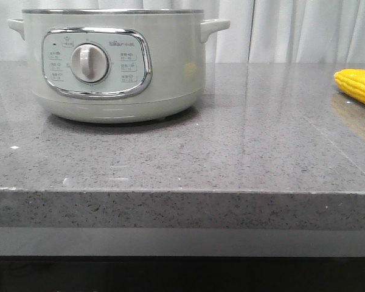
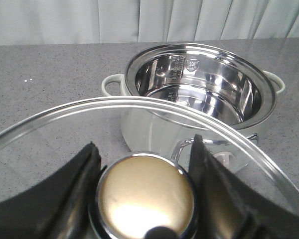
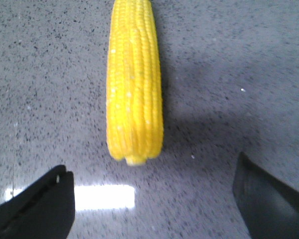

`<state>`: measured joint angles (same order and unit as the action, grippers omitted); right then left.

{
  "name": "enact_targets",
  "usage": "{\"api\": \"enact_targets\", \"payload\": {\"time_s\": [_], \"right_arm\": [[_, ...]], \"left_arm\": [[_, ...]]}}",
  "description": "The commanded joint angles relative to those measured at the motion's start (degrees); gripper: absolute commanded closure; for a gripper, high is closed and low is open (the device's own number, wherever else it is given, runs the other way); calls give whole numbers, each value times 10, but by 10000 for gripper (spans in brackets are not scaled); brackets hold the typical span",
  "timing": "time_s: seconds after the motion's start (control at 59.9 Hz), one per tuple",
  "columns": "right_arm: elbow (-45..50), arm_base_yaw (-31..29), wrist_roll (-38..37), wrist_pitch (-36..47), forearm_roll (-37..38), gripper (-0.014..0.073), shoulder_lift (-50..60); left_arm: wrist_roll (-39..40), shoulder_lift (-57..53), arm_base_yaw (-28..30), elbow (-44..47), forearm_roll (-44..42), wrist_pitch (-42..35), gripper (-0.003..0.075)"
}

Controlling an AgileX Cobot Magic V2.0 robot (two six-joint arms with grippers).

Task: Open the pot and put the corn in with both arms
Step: 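Lower the right gripper over the yellow corn cob and grasp it, then lift the corn with the right gripper and carry it over the pot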

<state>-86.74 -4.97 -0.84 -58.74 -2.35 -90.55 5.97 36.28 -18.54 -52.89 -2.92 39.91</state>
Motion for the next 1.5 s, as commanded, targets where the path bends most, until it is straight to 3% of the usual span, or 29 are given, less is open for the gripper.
{"api": "enact_targets", "payload": {"time_s": [0.0,0.734,0.801,1.102,1.252,1.486], "right_arm": [[-40,-4,8,14,-13,-60,-11],[-72,-1,50,61,-59,-56,-146],[-72,-1,51,60,-59,-27,-149],[-72,-1,59,45,-57,251,-156],[-72,-1,70,41,-58,297,-154],[-118,5,75,16,-90,298,-124]], "left_arm": [[2,-1,1,-21,-2,-82,531],[2,-1,1,-21,-2,-82,531],[2,-1,1,-21,-2,-82,531],[2,-1,1,-21,-2,-82,531],[2,-1,1,-21,-2,-82,531],[2,-1,1,-21,-2,-82,531]]}}
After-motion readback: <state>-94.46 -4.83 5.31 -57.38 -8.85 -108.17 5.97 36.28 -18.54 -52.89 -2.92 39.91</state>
